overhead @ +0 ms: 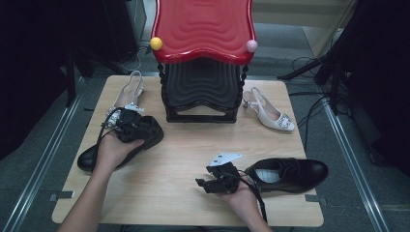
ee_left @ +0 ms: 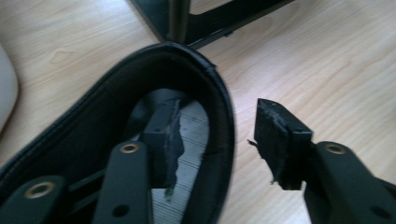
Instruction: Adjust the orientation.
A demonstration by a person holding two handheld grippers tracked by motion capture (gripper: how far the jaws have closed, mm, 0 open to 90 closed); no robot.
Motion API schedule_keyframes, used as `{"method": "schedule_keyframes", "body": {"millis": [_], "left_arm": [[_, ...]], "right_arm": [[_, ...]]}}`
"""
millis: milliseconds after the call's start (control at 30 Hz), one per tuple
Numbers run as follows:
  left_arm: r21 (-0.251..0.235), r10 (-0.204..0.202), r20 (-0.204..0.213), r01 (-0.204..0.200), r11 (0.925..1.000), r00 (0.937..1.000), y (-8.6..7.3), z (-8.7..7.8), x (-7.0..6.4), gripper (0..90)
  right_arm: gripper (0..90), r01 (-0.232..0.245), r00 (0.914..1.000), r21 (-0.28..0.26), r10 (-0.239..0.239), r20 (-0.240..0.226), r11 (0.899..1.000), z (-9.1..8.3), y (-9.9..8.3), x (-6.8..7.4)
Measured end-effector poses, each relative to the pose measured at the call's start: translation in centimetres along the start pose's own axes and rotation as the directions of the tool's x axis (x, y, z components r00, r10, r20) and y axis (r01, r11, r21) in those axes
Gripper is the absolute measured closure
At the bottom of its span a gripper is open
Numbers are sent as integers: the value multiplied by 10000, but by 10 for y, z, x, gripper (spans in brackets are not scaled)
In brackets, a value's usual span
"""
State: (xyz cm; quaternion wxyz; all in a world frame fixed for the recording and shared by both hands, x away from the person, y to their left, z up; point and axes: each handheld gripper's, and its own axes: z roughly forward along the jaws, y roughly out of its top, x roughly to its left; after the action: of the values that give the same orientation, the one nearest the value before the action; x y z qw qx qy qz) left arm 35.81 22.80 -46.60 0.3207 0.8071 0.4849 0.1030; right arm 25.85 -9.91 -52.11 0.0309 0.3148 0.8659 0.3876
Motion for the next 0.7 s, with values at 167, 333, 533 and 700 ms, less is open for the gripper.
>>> {"method": "schedule_keyframes", "body": {"millis": [167,333,533,700], "left_arm": [[68,-253,410,251,9997,9988,5,3,7,629],[29,-464,906,464,9989,9948,4,10,13,661],[-131,-328,1186,346,9993,9924,2,16,14,712],[-136,536,503,-530,9985,9973,3,12,5,816]], "right_arm": [[394,-295,9994,72,294,188,9995,-5,-7,-1],[394,-357,9991,92,355,227,9993,-7,-10,-1],[393,-390,9989,210,385,272,9990,-7,-12,1],[394,-370,9991,285,365,199,9989,-5,-11,2]]}}
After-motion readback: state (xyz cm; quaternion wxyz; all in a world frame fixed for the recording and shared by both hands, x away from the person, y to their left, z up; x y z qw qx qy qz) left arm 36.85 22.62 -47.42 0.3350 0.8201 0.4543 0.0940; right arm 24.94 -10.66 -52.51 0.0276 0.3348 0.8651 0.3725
